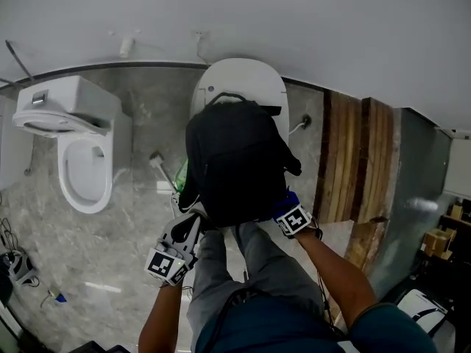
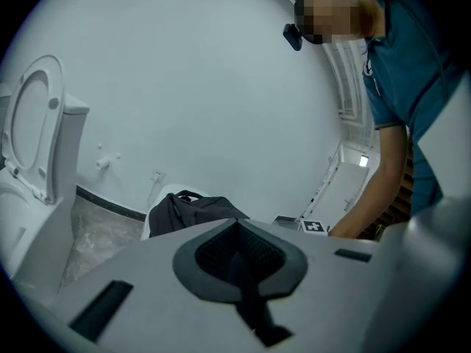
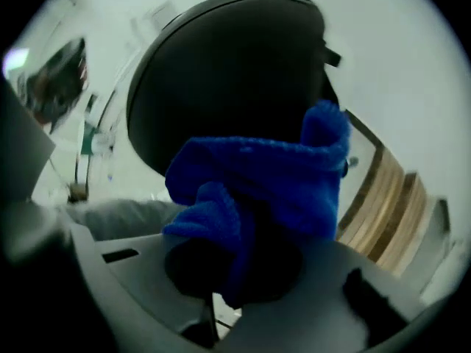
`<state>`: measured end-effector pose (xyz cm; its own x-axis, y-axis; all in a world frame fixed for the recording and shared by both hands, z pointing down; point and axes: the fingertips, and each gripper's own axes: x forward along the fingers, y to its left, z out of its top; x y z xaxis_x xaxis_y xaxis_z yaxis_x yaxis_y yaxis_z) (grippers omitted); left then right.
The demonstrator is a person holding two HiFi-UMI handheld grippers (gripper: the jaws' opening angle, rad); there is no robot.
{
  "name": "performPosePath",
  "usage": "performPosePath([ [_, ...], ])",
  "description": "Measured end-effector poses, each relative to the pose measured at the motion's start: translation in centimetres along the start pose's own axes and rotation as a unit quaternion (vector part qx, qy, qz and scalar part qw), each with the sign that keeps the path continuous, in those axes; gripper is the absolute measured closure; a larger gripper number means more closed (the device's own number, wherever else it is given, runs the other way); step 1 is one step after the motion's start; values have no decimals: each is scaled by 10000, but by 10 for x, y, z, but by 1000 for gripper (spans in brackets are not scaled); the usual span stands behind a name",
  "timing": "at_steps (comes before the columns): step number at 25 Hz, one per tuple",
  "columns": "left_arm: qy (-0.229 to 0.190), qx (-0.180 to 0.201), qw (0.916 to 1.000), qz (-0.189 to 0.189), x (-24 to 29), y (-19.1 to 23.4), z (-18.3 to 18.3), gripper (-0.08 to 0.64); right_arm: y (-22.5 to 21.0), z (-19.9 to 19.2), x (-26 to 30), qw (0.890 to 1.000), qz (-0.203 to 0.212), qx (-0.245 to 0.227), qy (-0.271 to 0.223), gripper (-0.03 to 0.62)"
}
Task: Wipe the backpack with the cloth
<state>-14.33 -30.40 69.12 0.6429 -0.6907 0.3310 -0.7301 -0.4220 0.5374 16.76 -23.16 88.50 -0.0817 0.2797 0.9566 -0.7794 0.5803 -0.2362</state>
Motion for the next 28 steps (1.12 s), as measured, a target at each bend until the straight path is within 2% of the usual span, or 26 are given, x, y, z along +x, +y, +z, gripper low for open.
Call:
performPosePath([
  [2, 50, 37, 10000, -70, 12, -6, 4, 555, -9, 6, -9, 9921, 342, 1095, -508, 572],
  [3, 64, 47, 9999, -98, 18, -8, 6, 555, -11, 11, -16, 9862, 418, 1406, -769, 572],
  [7, 133, 69, 9998, -151, 38, -13, 10, 555, -21, 54, -56, 9605, 425, 1743, -2127, 572],
  [10, 207, 41, 9997, -132, 50, -16, 11, 555, -41, 82, -71, 9426, 492, 1815, -2760, 572],
  [11, 216, 34, 9997, -132, 55, -17, 12, 555, -52, 87, -78, 9308, 547, 1972, -3028, 572],
  [13, 195, 28, 9997, -143, 64, -18, 17, 555, -80, 99, -95, 8950, 691, 2498, -3631, 572],
  [14, 179, 24, 9997, -139, 68, -18, 19, 555, -94, 108, -98, 8821, 804, 2699, -3777, 572],
  [15, 174, 20, 9998, -127, 71, -18, 20, 555, -103, 119, -95, 8779, 962, 2794, -3768, 572],
  [18, 210, 38, 9997, -109, 78, -19, 22, 555, -123, 167, -79, 8767, 1349, 2894, -3598, 572],
  [21, 200, 6, 9998, -62, 84, -19, 29, 555, -148, 229, -99, 8596, 1281, 2939, -3980, 572],
  [23, 165, -22, 9999, -16, 85, -15, 31, 555, -155, 268, -119, 8553, 1089, 2769, -4242, 572],
  [25, 145, -33, 9999, 25, 85, -11, 32, 555, -154, 299, -137, 8641, 720, 2304, -4417, 572],
  [28, 70, -66, 9999, 73, 87, -7, 36, 555, -140, 332, -163, 8807, 58, 1196, -4584, 572],
])
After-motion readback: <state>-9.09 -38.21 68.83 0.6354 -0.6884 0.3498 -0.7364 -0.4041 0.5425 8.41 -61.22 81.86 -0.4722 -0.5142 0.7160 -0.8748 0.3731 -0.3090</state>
